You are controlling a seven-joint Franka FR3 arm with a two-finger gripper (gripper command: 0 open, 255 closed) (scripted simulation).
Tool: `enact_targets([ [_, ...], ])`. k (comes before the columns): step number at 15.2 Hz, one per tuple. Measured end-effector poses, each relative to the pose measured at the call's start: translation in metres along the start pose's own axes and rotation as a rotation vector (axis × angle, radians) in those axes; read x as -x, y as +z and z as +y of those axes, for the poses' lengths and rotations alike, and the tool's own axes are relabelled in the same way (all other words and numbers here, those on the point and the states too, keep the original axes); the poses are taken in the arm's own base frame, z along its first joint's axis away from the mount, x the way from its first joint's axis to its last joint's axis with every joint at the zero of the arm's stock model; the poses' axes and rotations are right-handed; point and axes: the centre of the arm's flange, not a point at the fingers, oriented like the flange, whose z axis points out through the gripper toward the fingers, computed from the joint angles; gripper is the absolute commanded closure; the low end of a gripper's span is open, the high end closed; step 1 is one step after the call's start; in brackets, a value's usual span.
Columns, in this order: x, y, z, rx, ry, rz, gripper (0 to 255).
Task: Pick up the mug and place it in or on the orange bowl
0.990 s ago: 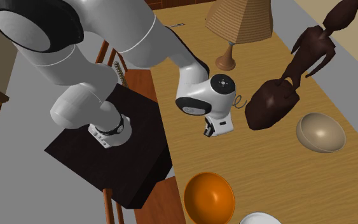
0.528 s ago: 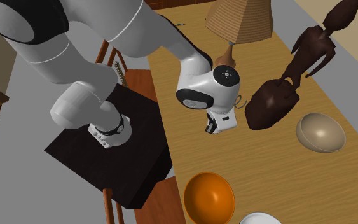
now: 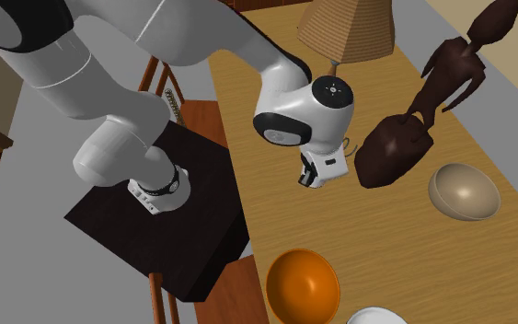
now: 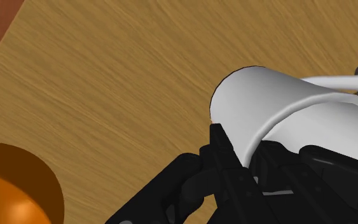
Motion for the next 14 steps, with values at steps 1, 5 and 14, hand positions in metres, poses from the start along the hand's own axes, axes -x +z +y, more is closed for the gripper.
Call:
enact_targets([
  [1, -0.001, -0.005, 0.001, 0.000, 0.000, 0.000, 255],
  [5, -0.002, -0.026, -0.001, 0.000, 0.000, 0.000, 255],
  [14, -0.005, -0.074, -0.005, 0.000, 0.000, 0.000, 255],
])
